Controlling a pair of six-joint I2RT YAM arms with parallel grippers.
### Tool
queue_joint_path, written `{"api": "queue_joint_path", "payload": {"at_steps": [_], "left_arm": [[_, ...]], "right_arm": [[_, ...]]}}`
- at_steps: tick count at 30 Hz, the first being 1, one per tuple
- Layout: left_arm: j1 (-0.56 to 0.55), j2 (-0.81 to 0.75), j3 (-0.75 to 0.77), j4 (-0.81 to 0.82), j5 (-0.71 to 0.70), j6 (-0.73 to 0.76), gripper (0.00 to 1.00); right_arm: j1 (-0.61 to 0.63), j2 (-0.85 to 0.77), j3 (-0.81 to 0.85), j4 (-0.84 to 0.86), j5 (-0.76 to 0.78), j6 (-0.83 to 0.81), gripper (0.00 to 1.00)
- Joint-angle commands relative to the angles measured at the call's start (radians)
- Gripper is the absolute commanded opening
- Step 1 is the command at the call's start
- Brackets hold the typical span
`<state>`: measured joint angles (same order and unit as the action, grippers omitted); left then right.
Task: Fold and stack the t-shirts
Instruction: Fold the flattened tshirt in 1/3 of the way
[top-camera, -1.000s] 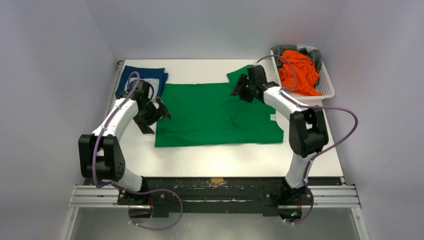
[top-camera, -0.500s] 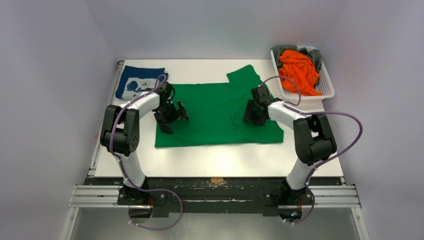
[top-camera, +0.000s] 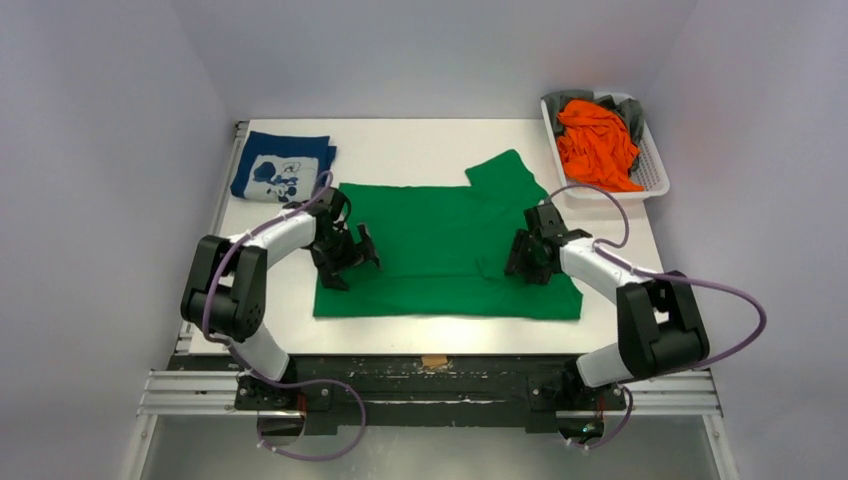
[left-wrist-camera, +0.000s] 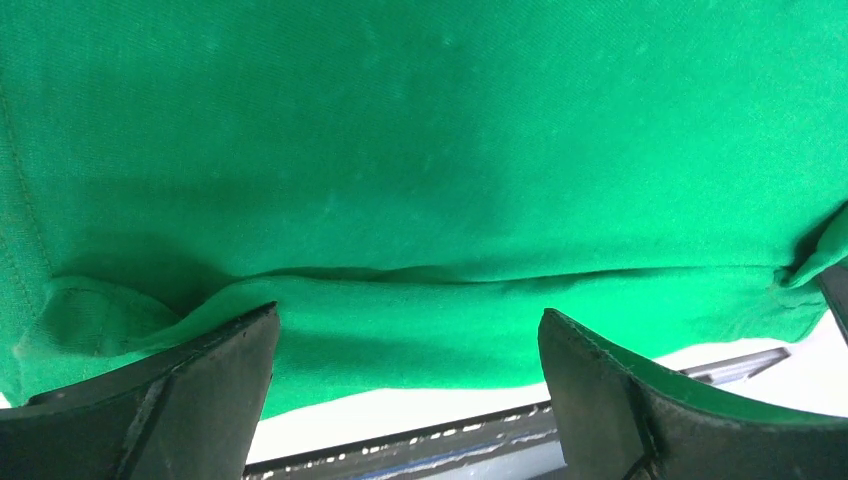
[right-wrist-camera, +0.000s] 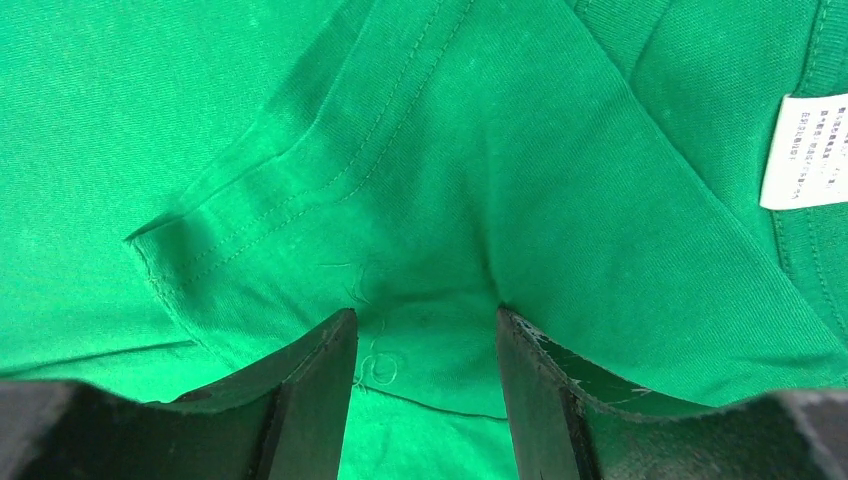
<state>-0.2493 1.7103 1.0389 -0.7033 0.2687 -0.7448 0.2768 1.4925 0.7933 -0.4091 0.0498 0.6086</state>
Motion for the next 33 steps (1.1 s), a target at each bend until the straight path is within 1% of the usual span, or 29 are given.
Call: {"api": "queue_joint_path", "payload": {"at_steps": [1,4,7,10,14,17,21,24,28,33], "left_arm": [[-0.045,-0.070,-0.146,-0.046,-0.010,-0.007,1.00],[-0.068,-0.128,-0.225,-0.049,-0.009,-0.021,1.00],[-0.087,-0.177,-0.282,-0.043,-0.005,-0.037,1.00],[-0.096,-0.208,-0.308,-0.041,-0.009,-0.049,1.00],[-0.107,-0.250,-0.337,-0.031,0.006,-0.072,1.00],[-0.111,-0.280,-0.353,-0.029,-0.014,-0.071,1.00],[-0.111,-0.270,-0.280,-0.051,-0.041,-0.048,1.00],[-0.111,-0.270,-0.184,-0.034,-0.035,-0.048,1.00],[-0.111,-0.260,-0.050,-0.043,-0.036,-0.031,1.00],[-0.089,-0.230,0.112,-0.104,-0.126,0.010,1.00]], "right_arm": [[-0.005,-0.079,-0.100,-0.210,0.036,0.025,0.53],[-0.005,-0.138,-0.142,-0.255,0.040,0.042,0.53],[-0.005,-0.188,-0.167,-0.303,0.082,0.058,0.53],[-0.005,-0.238,-0.192,-0.342,0.107,0.076,0.53],[-0.005,-0.267,-0.195,-0.359,0.107,0.120,0.53],[-0.005,-0.299,-0.208,-0.360,0.127,0.144,0.53],[-0.005,-0.358,-0.179,-0.329,0.137,0.140,0.53],[-0.005,-0.383,-0.123,-0.284,0.170,0.092,0.54],[-0.005,-0.371,-0.006,-0.252,0.203,0.042,0.56],[-0.005,-0.304,0.111,-0.148,0.214,-0.005,0.58]]}}
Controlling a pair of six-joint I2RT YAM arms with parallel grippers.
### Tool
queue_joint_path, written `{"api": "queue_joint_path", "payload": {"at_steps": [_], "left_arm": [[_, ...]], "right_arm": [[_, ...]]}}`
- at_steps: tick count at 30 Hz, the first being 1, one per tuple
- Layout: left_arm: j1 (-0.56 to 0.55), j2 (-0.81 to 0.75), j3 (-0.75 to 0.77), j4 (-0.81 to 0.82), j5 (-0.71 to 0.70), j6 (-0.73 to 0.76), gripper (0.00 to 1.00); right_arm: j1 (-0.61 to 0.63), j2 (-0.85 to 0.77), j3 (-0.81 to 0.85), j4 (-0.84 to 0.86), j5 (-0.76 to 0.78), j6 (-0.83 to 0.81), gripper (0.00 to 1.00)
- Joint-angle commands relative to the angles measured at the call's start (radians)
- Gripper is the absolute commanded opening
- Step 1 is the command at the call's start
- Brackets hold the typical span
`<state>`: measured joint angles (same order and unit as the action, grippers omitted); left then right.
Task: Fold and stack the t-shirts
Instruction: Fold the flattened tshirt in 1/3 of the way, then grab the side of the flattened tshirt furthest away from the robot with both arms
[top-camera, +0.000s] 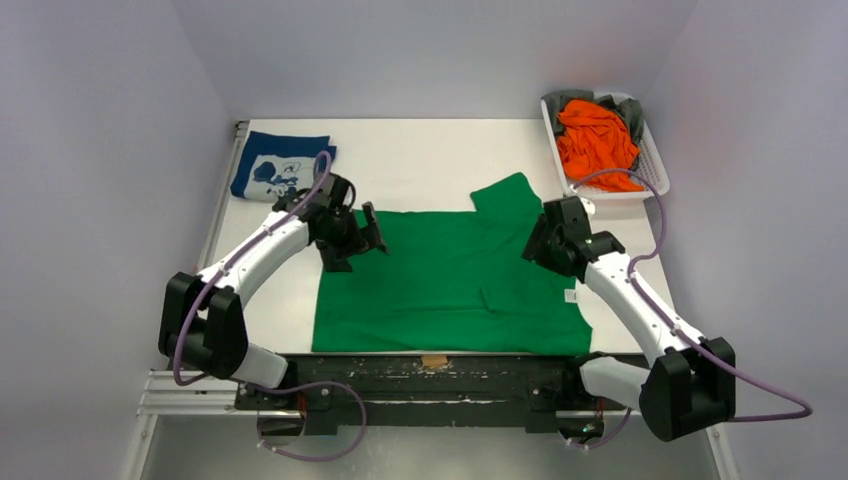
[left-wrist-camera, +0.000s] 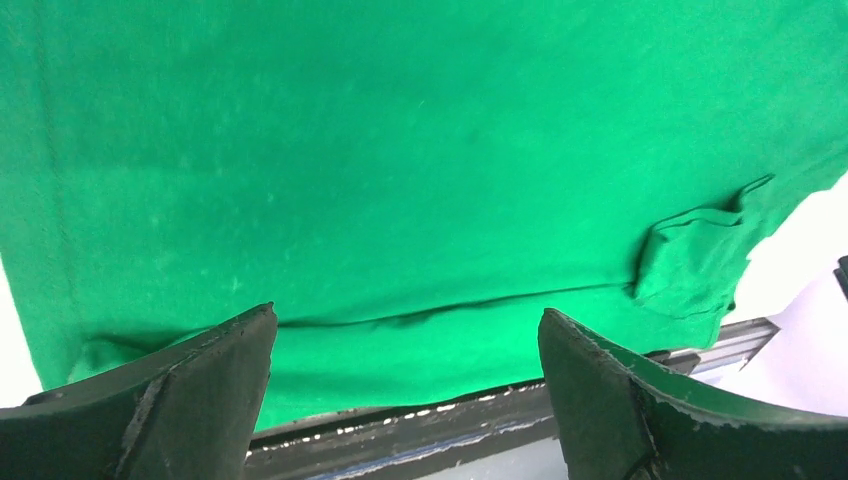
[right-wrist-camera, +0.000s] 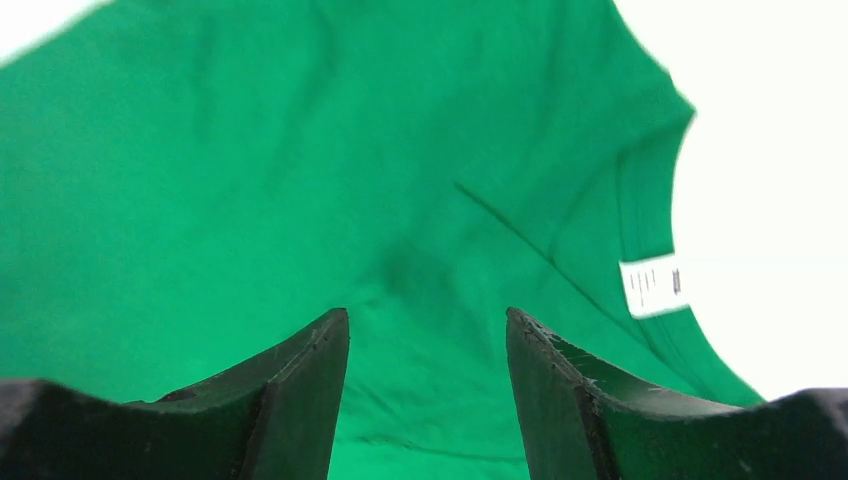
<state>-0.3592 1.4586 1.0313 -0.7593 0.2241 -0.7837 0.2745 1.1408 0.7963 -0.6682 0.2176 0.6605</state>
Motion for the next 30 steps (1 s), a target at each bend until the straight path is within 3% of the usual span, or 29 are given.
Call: {"api": "queue_joint_path", "payload": {"at_steps": [1,10,16,30], "left_arm": [[0.038,0.040,0.152,-0.051,-0.092,0.061,1.00],[0.234,0.361,0.440,0.065,-0.119,0.075,1.00],[0.261,0.585,0.629,0.077,-0.135,0.077,1.00],[0.263,0.706,0.617,0.219,-0.075,0.024,1.00]], "right_arm": [[-0.003,0.074,0.134,0.124,0.040,-0.064,0.58],[-0.004,0.299,0.312,0.212,-0.002,-0.148,0.58],[-0.016,0.418,0.396,0.214,-0.046,-0.177,0.58],[-0.036,0.459,0.386,0.226,-0.087,-0.181,0.57]]}}
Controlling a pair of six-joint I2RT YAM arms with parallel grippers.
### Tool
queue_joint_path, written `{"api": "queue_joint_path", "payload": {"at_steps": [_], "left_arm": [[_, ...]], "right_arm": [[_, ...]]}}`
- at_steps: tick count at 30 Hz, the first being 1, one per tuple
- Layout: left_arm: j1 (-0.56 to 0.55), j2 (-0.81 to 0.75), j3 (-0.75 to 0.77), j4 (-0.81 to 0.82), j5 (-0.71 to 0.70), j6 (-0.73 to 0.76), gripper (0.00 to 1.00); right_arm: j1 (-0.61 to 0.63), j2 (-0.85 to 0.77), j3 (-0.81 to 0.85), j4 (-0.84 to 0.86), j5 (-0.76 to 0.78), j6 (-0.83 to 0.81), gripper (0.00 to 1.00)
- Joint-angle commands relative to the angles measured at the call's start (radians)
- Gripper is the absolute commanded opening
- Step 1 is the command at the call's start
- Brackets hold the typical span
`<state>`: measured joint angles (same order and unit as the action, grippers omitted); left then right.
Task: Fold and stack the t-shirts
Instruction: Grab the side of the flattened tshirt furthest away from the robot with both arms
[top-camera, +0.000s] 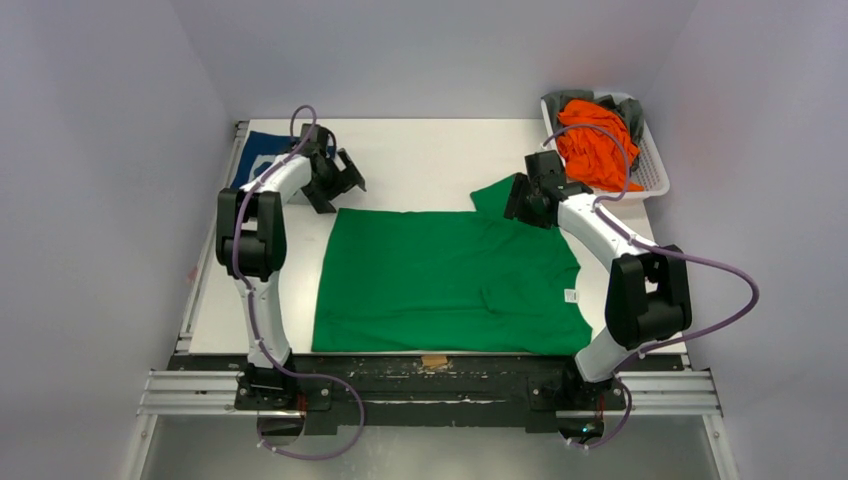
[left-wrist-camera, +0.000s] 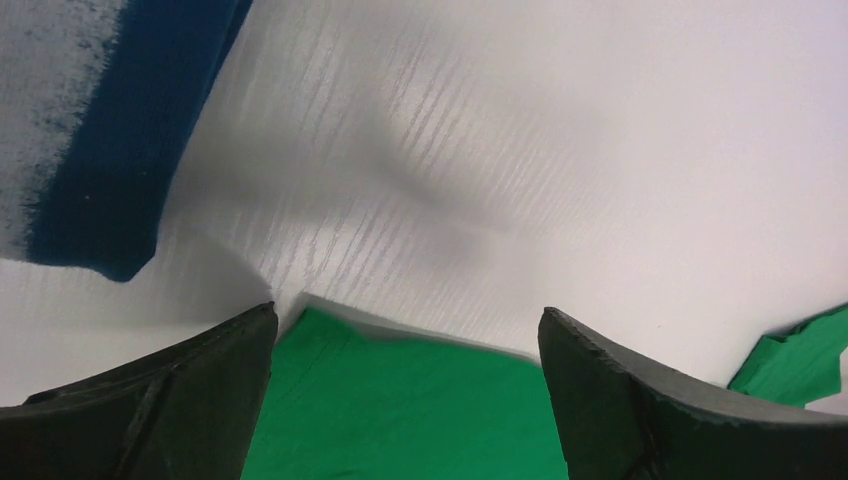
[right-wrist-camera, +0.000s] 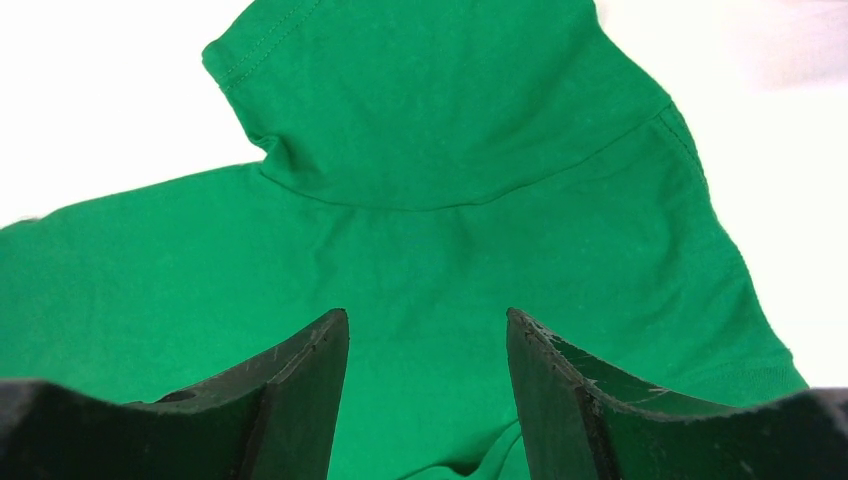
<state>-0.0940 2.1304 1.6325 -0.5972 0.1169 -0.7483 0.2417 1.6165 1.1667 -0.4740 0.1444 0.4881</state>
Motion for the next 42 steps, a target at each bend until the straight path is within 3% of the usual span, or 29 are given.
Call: {"api": "queue_joint_path", "payload": {"at_steps": [1,9,13,18,25,27,33,42], "left_arm": [[-0.004,0.037,0.013,0.056,0.048,-0.011,1.00],[-0.036,0.001,-0.069,0.017,0.087,-0.008,0.91],[-0.048,-0.013,-0.058,-0.039,0.044,0.011,0.76],[-0.060,0.011,-0.007,-0.104,0.015,0.017,0.44],[-0.083,0.048,0.072,-0.205,-0.040,0.030,0.16],[-0.086,0.054,0.085,-0.227,-0.043,0.034,0.00],[-0.087,0.008,0.059,-0.230,-0.047,0.056,0.00],[-0.087,-0.131,-0.059,-0.167,0.033,0.076,0.00]], "right_arm": [[-0.002,-0.022,0.010,0.032,-0.013,-0.008,0.57],[-0.004,-0.047,-0.011,0.036,-0.013,-0.004,0.57],[-0.004,-0.041,-0.017,0.040,-0.032,0.003,0.57],[-0.005,-0.042,-0.026,0.043,-0.031,0.008,0.56],[-0.008,-0.039,-0.031,0.037,0.004,0.003,0.56],[-0.011,-0.029,-0.023,0.037,0.007,-0.001,0.56],[-0.017,0.071,0.093,0.011,0.029,-0.019,0.56],[-0.019,0.360,0.450,-0.068,0.102,-0.056,0.56]]}}
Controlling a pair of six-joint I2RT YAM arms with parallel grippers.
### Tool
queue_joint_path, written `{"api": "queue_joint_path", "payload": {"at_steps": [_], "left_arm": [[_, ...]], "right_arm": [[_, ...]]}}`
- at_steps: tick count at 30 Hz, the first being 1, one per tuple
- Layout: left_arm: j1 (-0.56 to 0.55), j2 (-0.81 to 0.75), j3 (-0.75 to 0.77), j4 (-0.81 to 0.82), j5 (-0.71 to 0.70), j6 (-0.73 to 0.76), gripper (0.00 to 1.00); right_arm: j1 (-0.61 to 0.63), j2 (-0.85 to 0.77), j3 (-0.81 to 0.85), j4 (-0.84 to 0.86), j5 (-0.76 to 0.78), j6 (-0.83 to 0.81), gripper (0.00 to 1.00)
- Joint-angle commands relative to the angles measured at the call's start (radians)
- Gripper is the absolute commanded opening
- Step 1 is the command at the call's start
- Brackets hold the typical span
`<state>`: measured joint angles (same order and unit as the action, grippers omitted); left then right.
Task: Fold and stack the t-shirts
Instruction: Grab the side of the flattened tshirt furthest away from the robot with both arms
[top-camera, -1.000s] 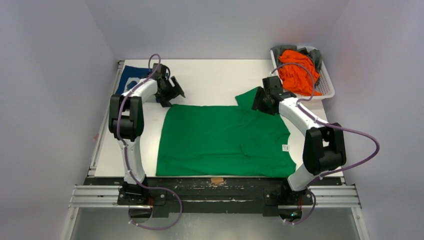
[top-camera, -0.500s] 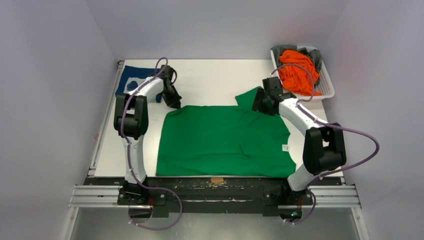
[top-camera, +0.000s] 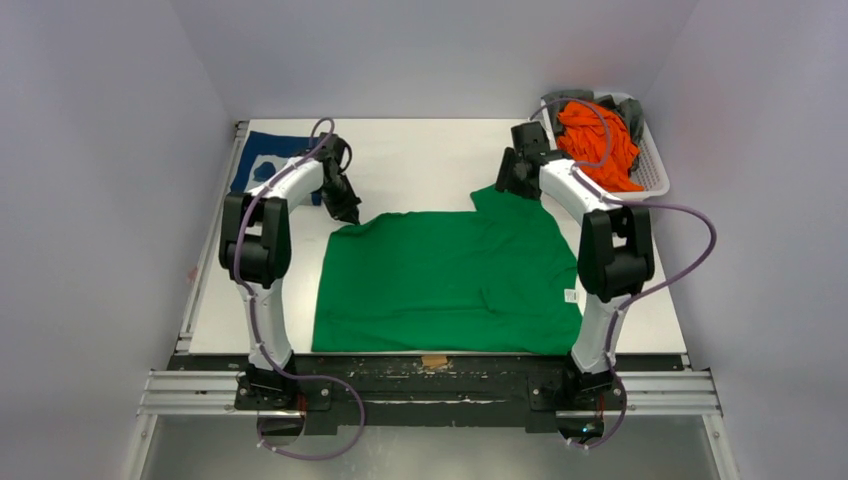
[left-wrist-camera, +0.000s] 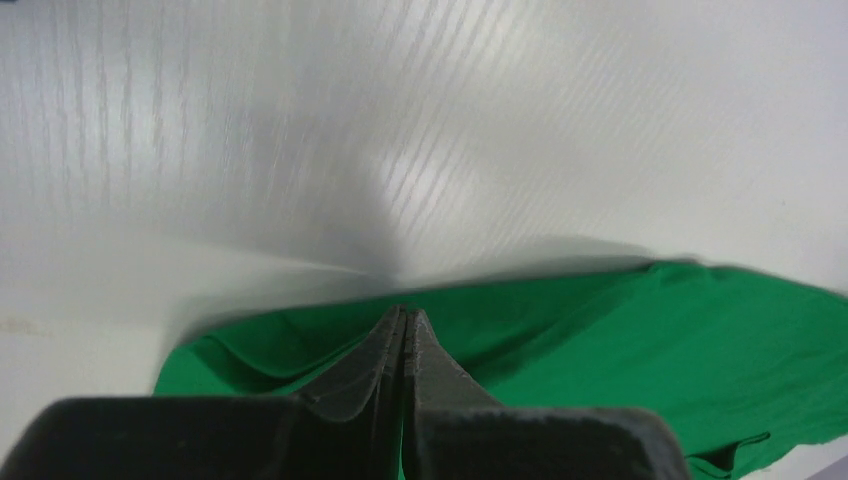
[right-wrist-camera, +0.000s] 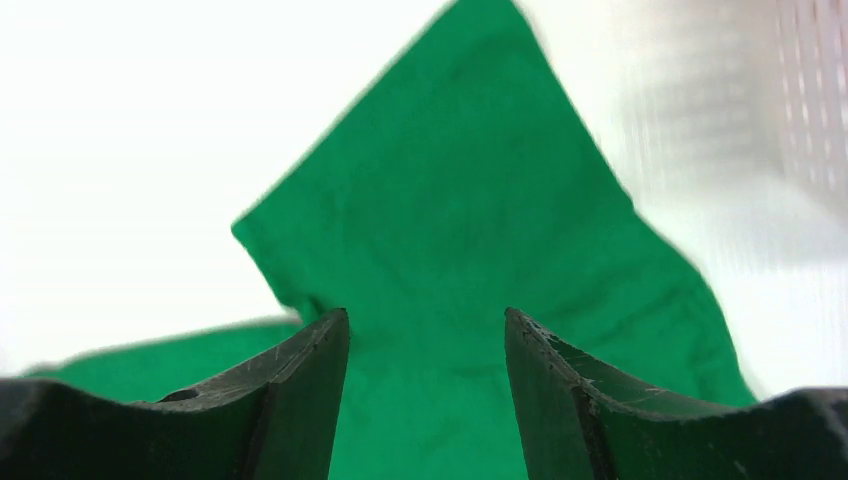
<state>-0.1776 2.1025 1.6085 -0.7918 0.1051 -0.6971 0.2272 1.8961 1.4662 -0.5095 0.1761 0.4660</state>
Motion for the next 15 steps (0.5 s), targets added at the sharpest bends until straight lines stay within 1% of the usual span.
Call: {"api": "queue_joint_path", "payload": {"at_steps": [1,6,8,12,15], "left_arm": [[-0.003,-0.109,-0.046,0.027,0.053,0.026,0.00],[-0.004,-0.124,-0.076,0.028,0.095,0.025,0.00],[-0.005,-0.129,-0.079,0.023,0.089,0.029,0.00],[-0.004,-0.090,-0.027,-0.021,0.078,0.037,0.00],[-0.005,-0.063,0.010,-0.057,0.065,0.032,0.00]], "right_arm": [[-0.005,0.112,0.190,-0.042,0.081,-0.043,0.56],[-0.006,0.275,0.381,-0.085,0.121,-0.080,0.56],[-0.008,0.323,0.451,-0.098,0.134,-0.090,0.56],[-0.012,0.386,0.536,-0.100,0.124,-0.105,0.56],[-0.012,0.401,0.553,-0.090,0.121,-0.112,0.56]]}}
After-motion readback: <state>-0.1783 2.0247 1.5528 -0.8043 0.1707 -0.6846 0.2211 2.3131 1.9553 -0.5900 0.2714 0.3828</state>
